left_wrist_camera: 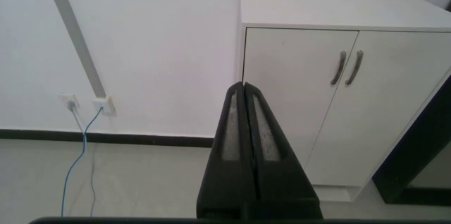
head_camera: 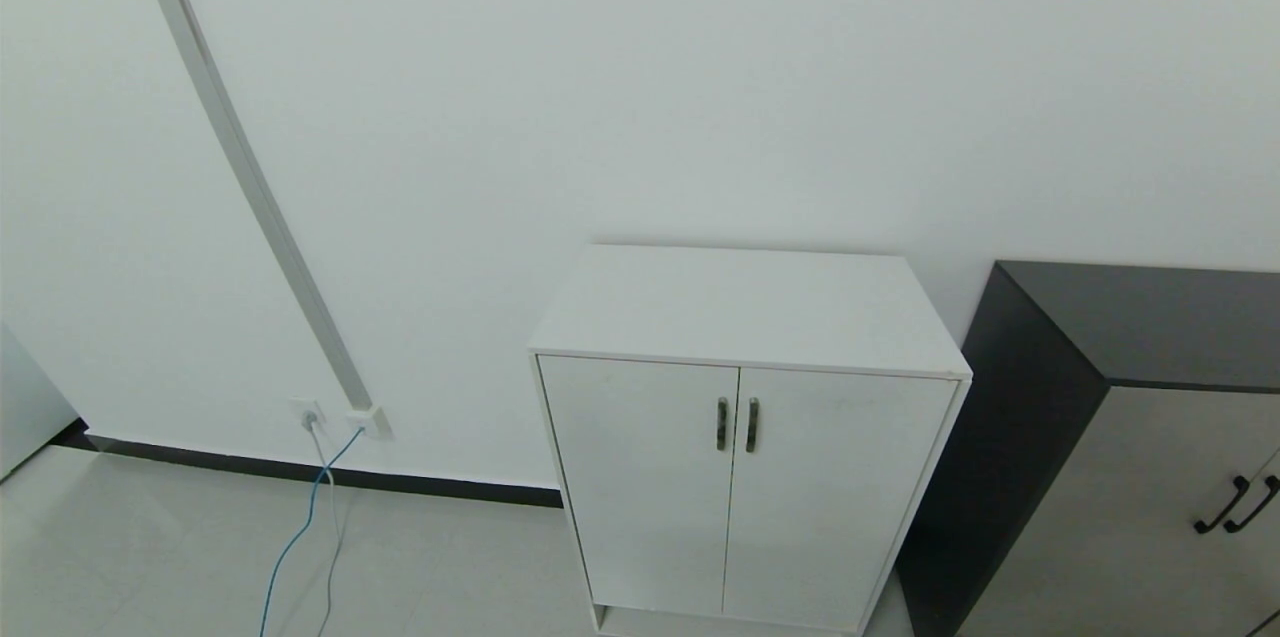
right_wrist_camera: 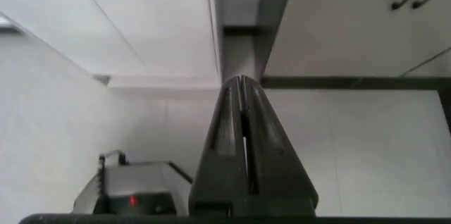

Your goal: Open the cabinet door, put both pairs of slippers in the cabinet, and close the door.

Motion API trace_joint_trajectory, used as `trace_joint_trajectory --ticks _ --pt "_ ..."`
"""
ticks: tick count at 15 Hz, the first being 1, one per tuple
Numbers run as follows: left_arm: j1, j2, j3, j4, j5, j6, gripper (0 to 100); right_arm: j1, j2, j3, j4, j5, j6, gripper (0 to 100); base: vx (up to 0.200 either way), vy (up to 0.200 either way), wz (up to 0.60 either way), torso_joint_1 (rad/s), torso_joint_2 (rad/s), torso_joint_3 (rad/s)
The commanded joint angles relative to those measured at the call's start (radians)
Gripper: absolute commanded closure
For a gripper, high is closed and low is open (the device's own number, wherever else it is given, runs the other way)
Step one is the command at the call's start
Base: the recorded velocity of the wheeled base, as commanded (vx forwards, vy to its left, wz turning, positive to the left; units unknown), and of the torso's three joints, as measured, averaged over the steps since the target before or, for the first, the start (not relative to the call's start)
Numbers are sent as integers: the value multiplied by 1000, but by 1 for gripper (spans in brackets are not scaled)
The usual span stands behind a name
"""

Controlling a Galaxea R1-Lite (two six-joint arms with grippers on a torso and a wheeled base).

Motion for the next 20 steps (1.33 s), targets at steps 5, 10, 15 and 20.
trace_joint_trajectory --ticks 5,10,15,20 --pt "0 1 0 0 -2 0 100 8 -311 -1 125 62 -4 100 0 0 0 0 0 0" --pt "0 1 0 0 -2 0 100 49 -361 -1 129 119 -30 100 0 0 0 0 0 0" --pt "0 1 0 0 -2 1 100 62 -361 -3 131 146 -111 100 0 0 0 0 0 0" --pt "0 1 -1 0 -2 3 100 -156 -516 -4 129 149 -131 100 0 0 0 0 0 0"
